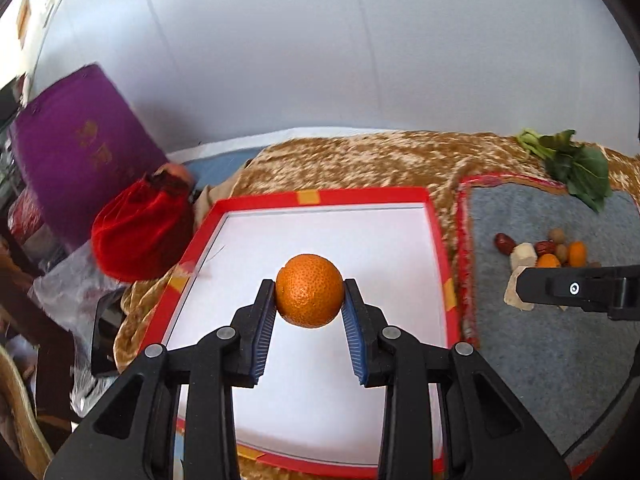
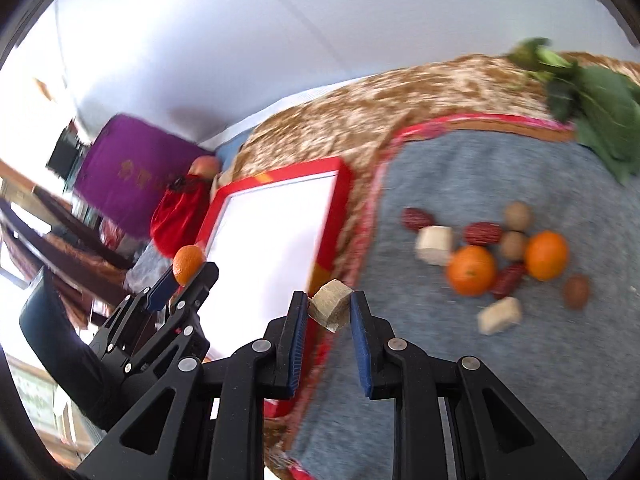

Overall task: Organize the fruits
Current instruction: 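Grasp the pale cube with the right gripper while the left carries the orange to the tray, then lower the orange and the cube into the white tray and open both grippers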

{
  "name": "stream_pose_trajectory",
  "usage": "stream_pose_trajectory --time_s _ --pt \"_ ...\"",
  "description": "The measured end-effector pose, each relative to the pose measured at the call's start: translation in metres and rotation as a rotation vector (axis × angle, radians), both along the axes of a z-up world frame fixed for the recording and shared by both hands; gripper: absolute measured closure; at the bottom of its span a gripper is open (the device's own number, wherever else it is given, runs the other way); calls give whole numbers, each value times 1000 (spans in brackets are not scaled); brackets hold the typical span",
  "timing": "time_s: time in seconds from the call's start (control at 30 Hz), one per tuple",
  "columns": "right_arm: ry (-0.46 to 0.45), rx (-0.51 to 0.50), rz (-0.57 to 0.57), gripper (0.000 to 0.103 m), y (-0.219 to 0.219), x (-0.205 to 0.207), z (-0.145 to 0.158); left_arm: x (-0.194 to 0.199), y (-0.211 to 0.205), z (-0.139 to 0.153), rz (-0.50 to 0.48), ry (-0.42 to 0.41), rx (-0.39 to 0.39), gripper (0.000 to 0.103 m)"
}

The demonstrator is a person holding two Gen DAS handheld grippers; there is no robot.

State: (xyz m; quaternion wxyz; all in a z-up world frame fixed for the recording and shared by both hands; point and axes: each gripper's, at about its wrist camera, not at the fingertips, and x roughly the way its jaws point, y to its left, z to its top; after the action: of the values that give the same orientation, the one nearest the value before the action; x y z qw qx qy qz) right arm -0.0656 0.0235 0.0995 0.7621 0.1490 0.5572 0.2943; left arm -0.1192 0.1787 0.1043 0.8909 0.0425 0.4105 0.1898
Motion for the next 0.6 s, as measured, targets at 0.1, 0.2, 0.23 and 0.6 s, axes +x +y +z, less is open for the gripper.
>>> stream_pose_trajectory --time_s 0.1,0.2,0.23,0.6 --pt "-17 -18 57 81 30 -8 -2 -9 26 -11 95 32 -56 72" --pt "-33 -24 101 81 53 -17 -7 -10 43 -23 159 66 -85 72" --pt "-43 -22 115 81 60 -20 -8 -10 49 -26 177 74 -103 72" --pt "-116 -83 194 81 97 -39 -25 -11 91 -46 319 104 -253 72"
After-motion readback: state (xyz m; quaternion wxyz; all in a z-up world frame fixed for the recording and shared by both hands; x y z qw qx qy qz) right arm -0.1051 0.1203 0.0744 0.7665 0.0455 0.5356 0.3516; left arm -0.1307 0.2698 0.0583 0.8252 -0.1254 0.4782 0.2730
